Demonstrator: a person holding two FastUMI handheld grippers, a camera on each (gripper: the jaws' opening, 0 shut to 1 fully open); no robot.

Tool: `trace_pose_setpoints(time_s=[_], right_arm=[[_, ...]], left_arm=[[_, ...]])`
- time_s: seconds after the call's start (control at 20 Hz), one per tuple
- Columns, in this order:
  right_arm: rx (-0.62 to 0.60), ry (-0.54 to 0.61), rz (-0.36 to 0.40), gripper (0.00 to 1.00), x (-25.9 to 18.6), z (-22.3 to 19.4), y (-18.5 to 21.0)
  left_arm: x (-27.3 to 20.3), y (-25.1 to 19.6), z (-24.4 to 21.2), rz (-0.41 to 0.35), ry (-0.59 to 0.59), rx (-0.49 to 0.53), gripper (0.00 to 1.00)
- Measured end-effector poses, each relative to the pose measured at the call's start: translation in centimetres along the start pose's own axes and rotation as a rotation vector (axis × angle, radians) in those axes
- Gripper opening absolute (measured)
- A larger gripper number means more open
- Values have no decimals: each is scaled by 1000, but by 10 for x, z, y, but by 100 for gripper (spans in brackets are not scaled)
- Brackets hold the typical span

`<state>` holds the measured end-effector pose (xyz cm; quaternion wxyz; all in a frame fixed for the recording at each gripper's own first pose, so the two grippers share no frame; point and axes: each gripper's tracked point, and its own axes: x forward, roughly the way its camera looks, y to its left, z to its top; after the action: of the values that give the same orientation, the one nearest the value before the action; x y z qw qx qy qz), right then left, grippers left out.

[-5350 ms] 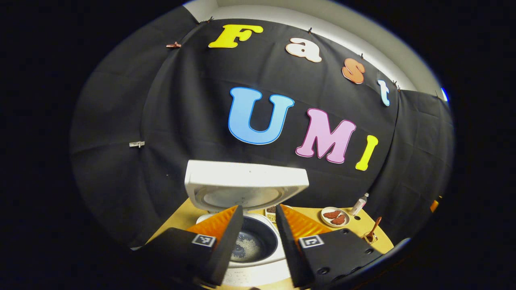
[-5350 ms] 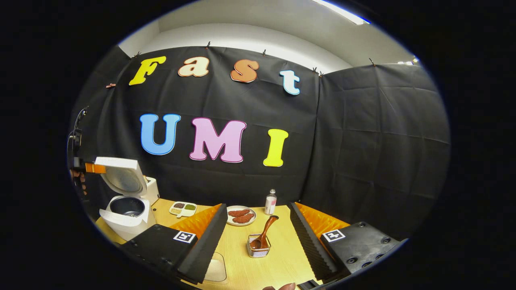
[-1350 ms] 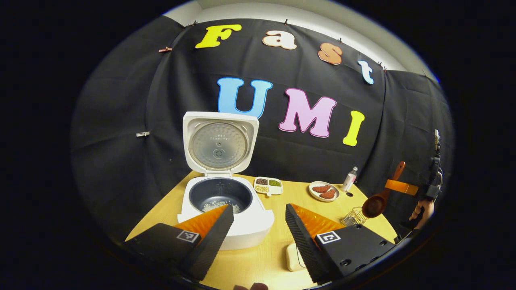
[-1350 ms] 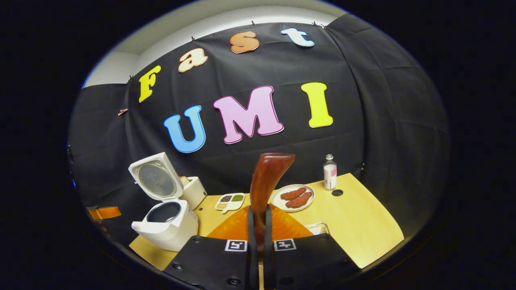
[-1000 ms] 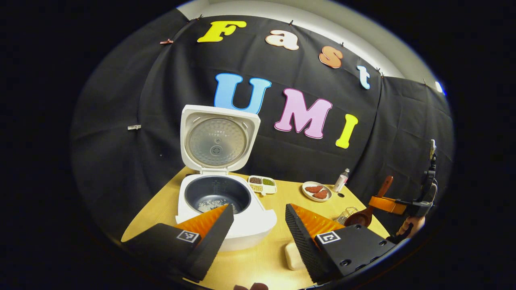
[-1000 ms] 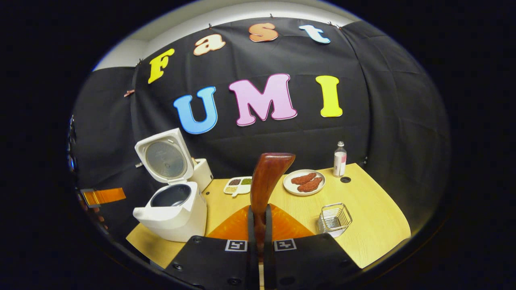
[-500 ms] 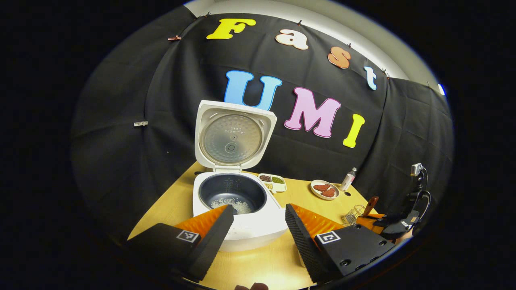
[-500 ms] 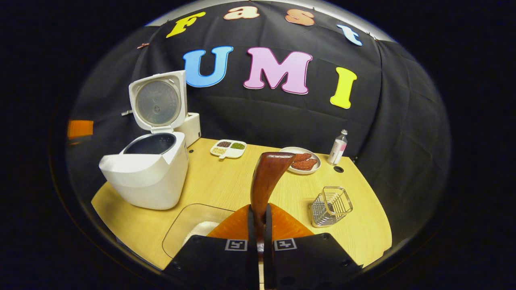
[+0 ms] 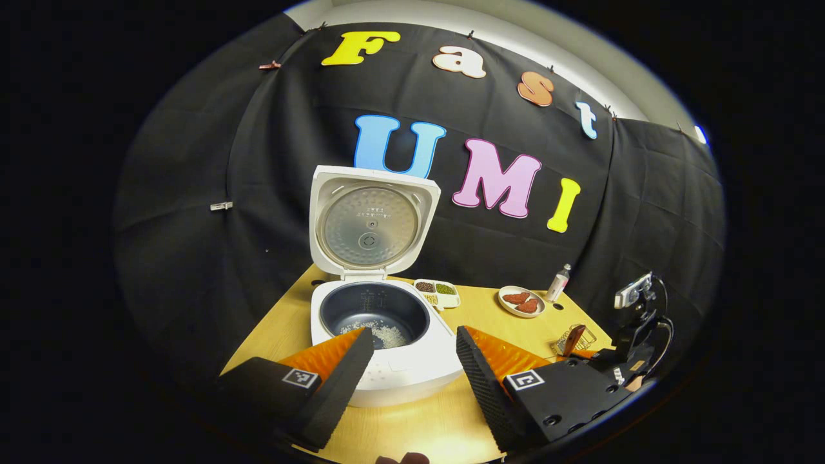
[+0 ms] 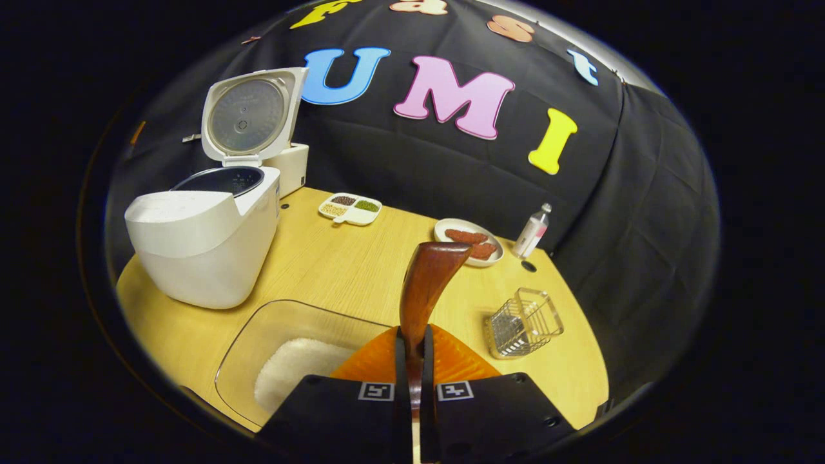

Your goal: Close the left gripper, press the button to open the rice cooker; take a wooden spoon from the chopstick holder with the right hand, scoop a spoonful of rice and pour it into the rice cooker, then put the wooden spoon back into the chopstick holder.

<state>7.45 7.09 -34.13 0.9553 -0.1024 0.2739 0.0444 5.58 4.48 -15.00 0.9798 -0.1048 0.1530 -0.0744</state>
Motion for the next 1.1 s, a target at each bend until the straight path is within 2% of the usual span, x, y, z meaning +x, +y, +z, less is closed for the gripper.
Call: trace_pose_setpoints(time_s=[0.5, 0.75, 1.1], right_arm=[[506, 82, 153, 10, 0, -2, 31], [783, 112, 228, 10, -3, -11, 18], [975, 95, 302, 9, -16, -10, -18]], left_arm=[[-7, 4, -3, 15, 0, -15, 90], [-14, 5, -4, 24, -1, -13, 90], [-18, 5, -6, 29, 0, -15, 90]])
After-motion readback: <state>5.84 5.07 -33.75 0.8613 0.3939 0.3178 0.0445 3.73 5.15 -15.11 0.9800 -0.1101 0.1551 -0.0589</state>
